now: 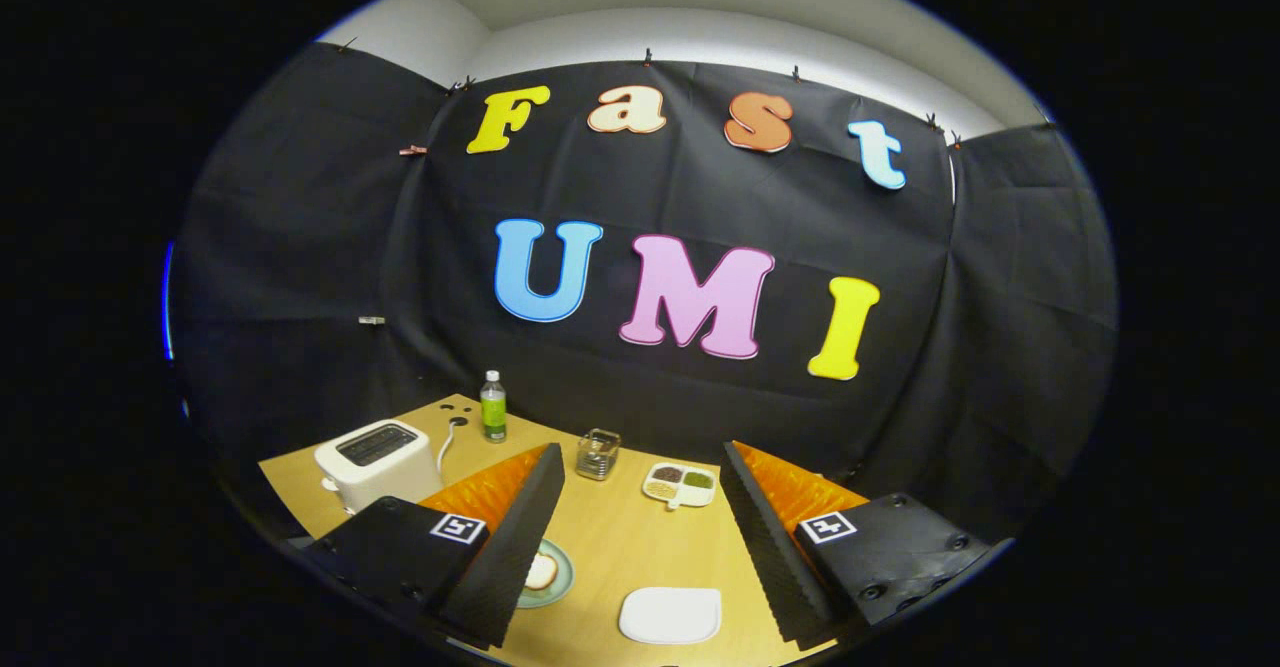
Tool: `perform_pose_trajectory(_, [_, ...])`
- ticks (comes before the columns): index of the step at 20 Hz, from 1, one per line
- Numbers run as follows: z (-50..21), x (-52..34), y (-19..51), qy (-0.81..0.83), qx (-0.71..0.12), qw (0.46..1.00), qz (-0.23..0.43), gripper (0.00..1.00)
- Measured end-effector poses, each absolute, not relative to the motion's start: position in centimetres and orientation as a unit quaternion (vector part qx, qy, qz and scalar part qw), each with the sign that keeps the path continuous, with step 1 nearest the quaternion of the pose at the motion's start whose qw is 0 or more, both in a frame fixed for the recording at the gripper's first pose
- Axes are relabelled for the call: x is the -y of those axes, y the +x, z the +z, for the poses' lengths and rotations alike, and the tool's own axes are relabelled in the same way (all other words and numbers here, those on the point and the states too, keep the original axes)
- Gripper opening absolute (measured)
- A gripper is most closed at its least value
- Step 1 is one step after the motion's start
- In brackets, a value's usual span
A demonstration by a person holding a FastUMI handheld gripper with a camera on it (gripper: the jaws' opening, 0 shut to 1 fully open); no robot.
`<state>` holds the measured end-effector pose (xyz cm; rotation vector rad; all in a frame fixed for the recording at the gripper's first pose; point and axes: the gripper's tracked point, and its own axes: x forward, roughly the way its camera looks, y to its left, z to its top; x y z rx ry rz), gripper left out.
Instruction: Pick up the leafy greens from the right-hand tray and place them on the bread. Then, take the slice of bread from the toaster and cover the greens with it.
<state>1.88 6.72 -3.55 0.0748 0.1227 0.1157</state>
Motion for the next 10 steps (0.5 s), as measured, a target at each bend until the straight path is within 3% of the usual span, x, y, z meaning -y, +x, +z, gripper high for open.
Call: perform_pose_trajectory(10, [-5.2, -6.1, 1.3, 0.031, -0.085, 0.996, 0.02, 0.98])
